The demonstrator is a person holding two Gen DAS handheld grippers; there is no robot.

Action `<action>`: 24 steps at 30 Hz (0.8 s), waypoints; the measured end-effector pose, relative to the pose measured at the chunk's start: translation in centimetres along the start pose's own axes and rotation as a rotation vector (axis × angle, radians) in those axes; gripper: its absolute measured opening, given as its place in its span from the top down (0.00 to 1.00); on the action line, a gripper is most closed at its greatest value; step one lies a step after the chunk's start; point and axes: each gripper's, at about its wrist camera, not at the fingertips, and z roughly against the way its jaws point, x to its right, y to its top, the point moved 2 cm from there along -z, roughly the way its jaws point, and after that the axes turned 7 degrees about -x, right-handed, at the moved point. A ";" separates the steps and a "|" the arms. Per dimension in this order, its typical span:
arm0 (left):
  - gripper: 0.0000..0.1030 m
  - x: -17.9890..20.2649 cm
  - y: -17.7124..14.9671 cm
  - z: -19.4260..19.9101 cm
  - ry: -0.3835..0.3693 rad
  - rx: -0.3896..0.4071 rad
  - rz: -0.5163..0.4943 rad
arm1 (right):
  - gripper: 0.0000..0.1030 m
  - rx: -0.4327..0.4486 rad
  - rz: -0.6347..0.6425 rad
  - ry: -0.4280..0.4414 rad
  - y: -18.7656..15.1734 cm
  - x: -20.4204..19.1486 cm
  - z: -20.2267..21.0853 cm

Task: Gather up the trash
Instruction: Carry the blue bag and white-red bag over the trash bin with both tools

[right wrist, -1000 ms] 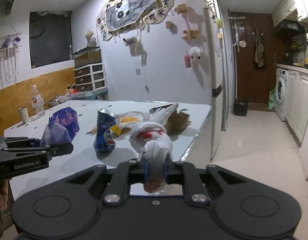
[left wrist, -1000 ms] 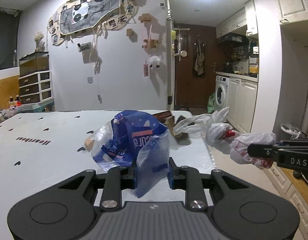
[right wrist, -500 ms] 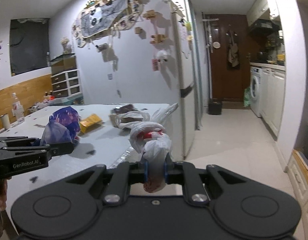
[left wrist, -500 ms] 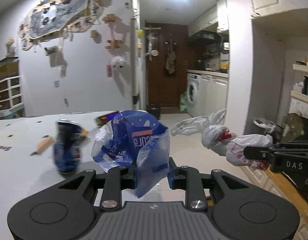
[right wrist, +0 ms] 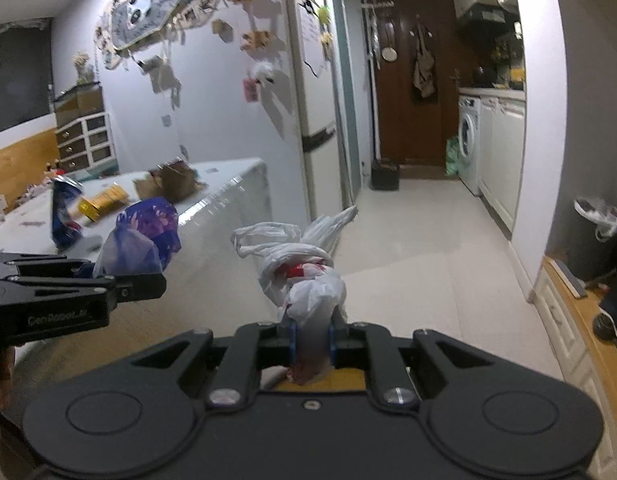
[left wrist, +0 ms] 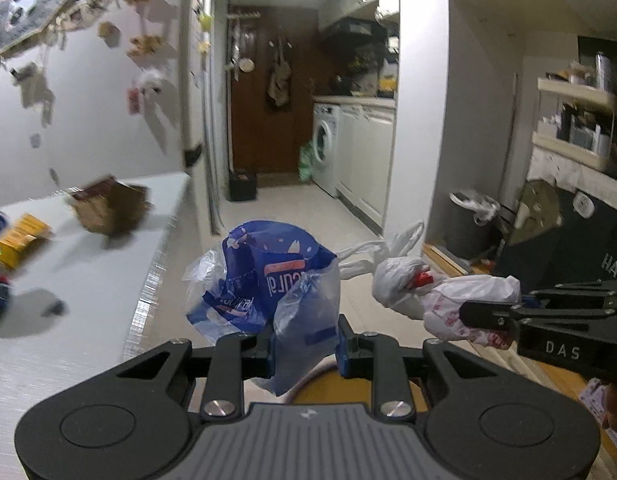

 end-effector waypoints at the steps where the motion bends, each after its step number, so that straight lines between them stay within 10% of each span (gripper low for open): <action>1: 0.72 0.4 -0.1 -0.8 -0.007 -0.011 -0.001 | 0.86 -0.011 -0.007 -0.003 -0.4 0.6 -0.4; 24: 0.72 2.5 -6.2 -18.8 -0.150 -0.432 0.048 | 0.85 -0.436 0.048 -0.022 -6.8 5.7 -14.0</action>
